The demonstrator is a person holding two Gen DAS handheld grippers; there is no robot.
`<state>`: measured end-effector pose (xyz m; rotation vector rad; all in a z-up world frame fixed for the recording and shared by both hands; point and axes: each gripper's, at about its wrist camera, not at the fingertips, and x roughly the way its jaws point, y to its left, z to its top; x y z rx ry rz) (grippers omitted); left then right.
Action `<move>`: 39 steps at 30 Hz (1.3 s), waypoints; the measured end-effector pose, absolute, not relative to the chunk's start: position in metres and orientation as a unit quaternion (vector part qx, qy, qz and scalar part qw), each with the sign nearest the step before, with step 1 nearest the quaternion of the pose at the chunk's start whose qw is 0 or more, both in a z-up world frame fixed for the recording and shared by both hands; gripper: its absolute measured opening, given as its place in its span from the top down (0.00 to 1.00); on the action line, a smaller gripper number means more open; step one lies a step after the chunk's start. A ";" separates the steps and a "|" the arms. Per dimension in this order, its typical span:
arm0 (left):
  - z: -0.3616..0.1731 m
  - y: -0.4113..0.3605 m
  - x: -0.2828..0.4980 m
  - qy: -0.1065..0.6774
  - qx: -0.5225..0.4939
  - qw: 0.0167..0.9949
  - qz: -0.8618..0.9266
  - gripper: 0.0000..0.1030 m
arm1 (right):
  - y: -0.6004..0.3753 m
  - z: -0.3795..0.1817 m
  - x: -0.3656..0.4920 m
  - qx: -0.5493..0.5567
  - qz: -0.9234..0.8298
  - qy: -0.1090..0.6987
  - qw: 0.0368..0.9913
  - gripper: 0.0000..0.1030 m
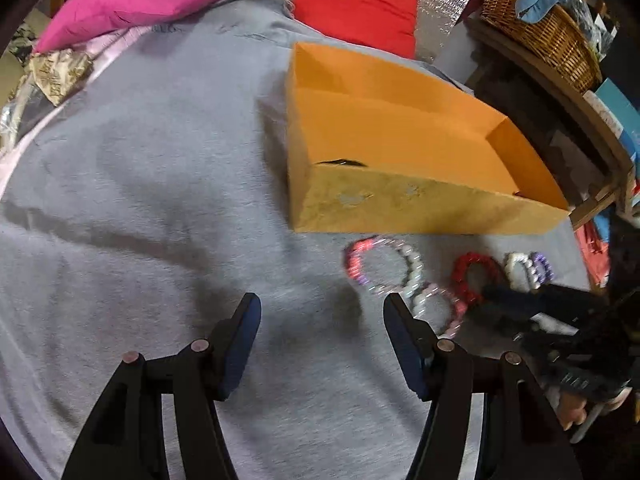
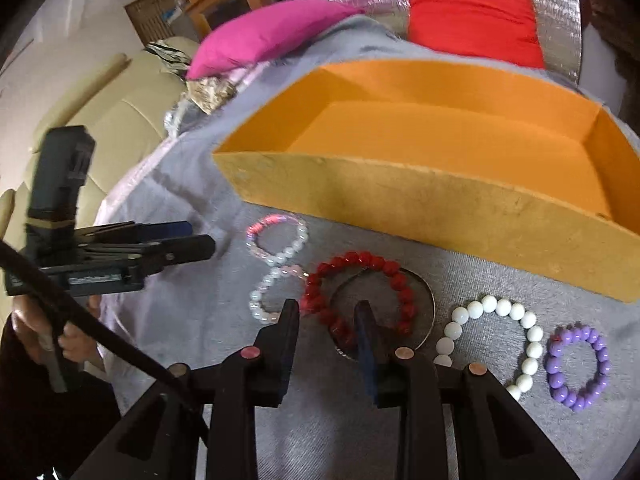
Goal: Organize jewelry
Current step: 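Grasp the pink-white beaded bracelet with the left gripper while the right gripper grasps the purple beaded bracelet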
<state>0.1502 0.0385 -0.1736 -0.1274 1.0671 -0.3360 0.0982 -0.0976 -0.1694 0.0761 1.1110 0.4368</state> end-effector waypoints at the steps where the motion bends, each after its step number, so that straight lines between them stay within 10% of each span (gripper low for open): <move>1: -0.174 0.035 0.152 0.506 -0.062 0.844 -0.165 0.41 | -0.096 -0.170 0.101 0.033 0.206 0.524 0.826 0.70; 7: -0.188 0.022 0.167 0.527 -0.067 0.831 -0.166 0.72 | -0.096 -0.162 0.088 0.004 0.211 0.505 0.837 0.96; 16: -0.186 0.019 0.169 0.506 -0.057 0.845 -0.164 0.95 | -0.147 -0.131 0.072 0.111 0.229 0.465 0.848 0.96; 28: -0.178 0.027 0.160 0.488 -0.031 0.858 -0.157 0.95 | -0.229 -0.142 0.082 0.209 0.109 0.505 0.830 0.91; 34: -0.180 0.014 0.170 0.488 -0.023 0.861 -0.143 0.69 | -0.262 -0.146 0.074 0.212 0.040 0.513 0.831 0.76; 39: -0.189 0.006 0.179 0.499 -0.024 0.856 -0.135 0.69 | -0.283 -0.149 0.074 0.204 -0.010 0.517 0.831 0.75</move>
